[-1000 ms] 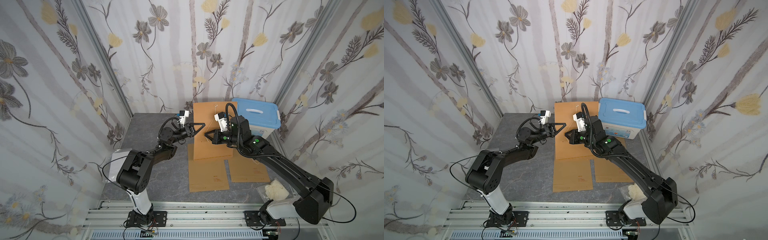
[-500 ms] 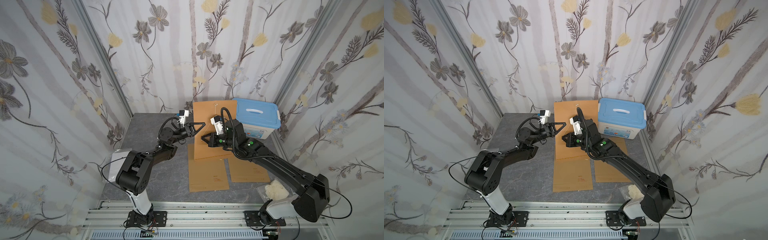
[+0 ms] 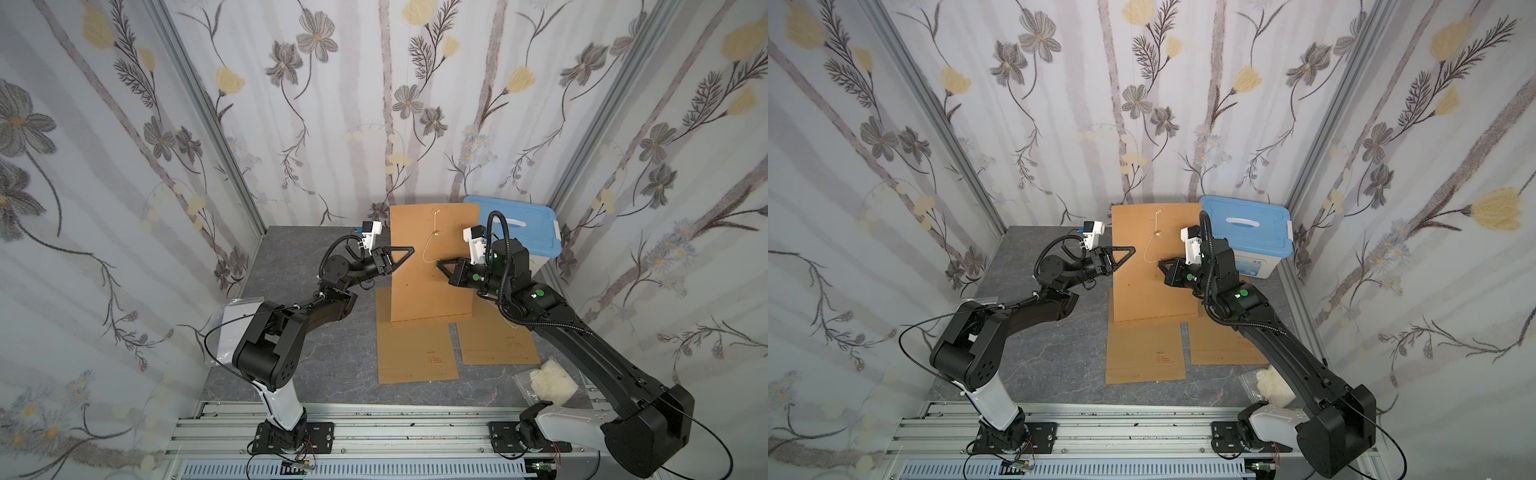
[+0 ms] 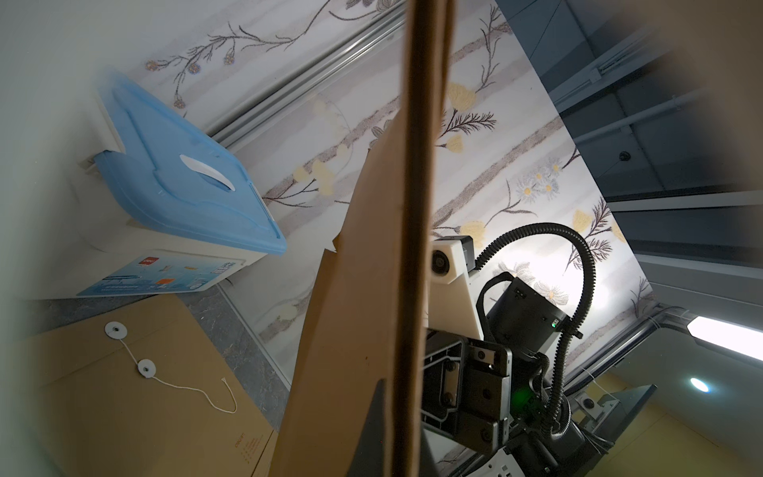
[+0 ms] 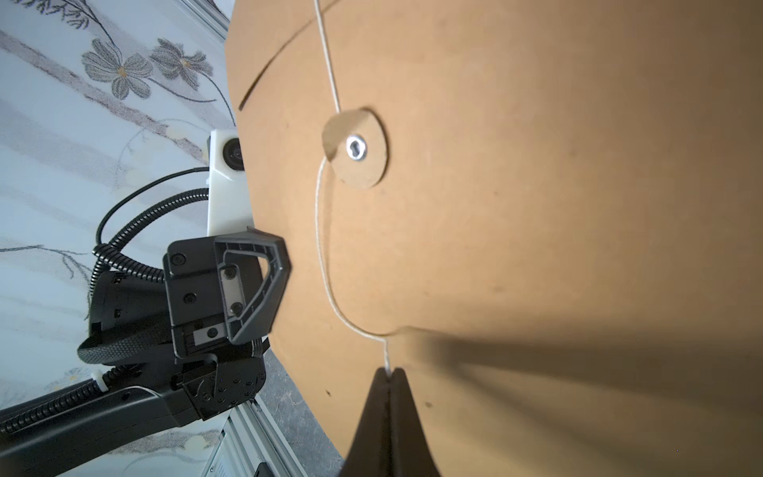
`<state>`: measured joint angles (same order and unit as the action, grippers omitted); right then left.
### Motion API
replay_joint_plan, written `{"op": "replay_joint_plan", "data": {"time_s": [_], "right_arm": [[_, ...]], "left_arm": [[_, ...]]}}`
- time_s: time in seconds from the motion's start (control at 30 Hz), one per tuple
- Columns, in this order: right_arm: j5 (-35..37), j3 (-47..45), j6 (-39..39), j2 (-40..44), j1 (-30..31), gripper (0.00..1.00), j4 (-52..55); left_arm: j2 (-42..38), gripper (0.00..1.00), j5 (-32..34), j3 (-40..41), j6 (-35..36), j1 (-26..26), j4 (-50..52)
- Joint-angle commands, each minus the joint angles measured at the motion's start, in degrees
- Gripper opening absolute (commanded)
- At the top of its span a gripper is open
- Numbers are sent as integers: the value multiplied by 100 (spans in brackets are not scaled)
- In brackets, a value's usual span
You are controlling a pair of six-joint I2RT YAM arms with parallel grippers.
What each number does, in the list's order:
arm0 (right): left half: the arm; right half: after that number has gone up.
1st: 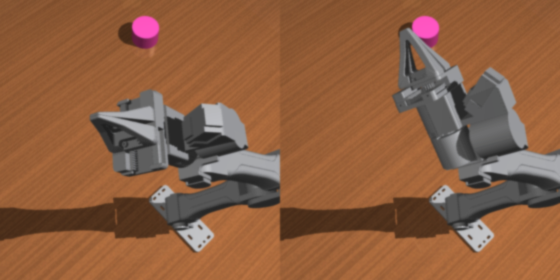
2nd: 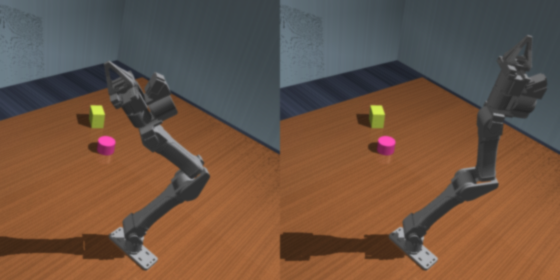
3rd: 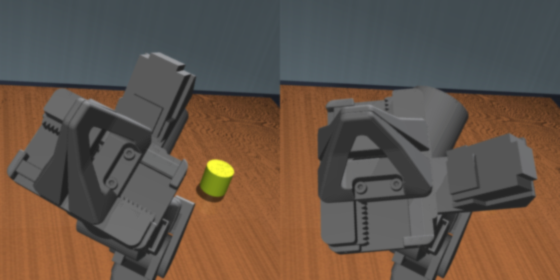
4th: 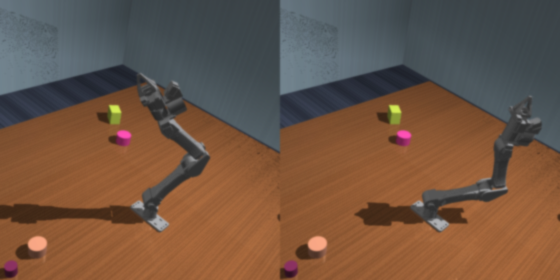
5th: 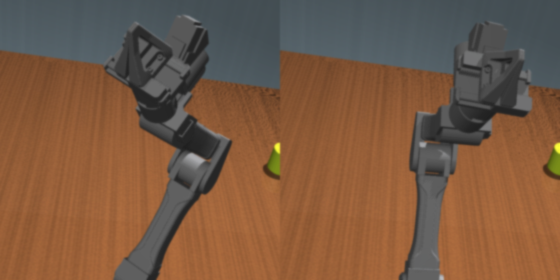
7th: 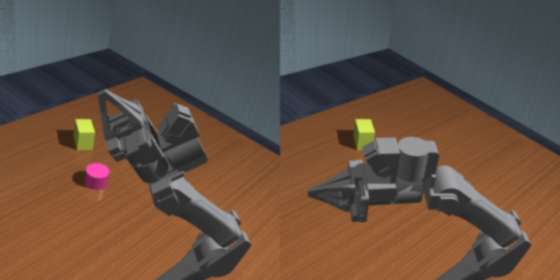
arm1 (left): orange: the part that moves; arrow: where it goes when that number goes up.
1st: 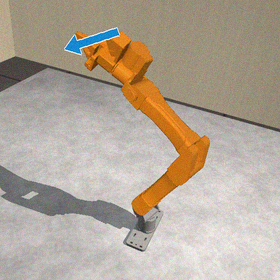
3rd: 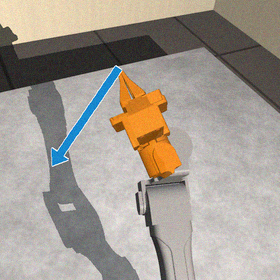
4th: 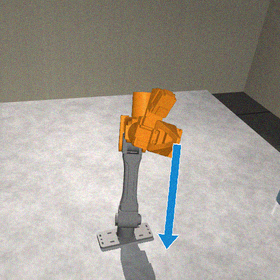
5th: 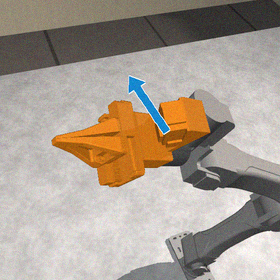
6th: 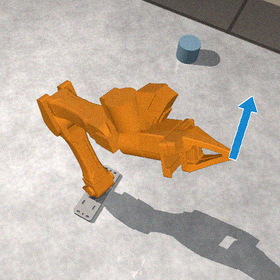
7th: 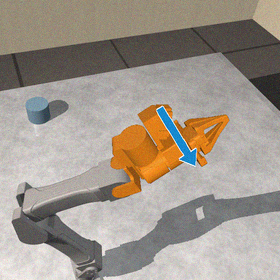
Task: Close the mouth of the file bag
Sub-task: Close the file bag.
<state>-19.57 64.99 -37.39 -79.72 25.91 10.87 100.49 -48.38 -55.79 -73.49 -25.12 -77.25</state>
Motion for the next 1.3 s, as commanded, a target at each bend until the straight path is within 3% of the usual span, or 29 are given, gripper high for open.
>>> {"op": "replay_joint_plan", "data": {"time_s": [0.0, 0.13, 0.3, 0.43, 1.03, 1.27], "right_arm": [[-74, 30, 83, 83, -213, 0, 82], [-257, 90, 98, 167, -474, 0, 178], [-589, 316, 144, 168, -422, 0, 135], [-547, 476, 178, 159, -396, 0, 191], [-255, 541, 379, 211, -404, 0, 387], [-326, 670, 357, 72, -458, 0, 428]], "left_arm": [[5, 0, -168, -41, -38, -21, -259], [-92, 0, -290, -1, 179, -86, -97], [-465, 0, -286, 60, 1181, -318, 1077], [-583, 0, -273, 7, 1481, -482, 1475], [-833, 0, -329, 103, 1534, -555, 1445], [-811, 0, -664, 111, 1451, -599, 1283]]}}
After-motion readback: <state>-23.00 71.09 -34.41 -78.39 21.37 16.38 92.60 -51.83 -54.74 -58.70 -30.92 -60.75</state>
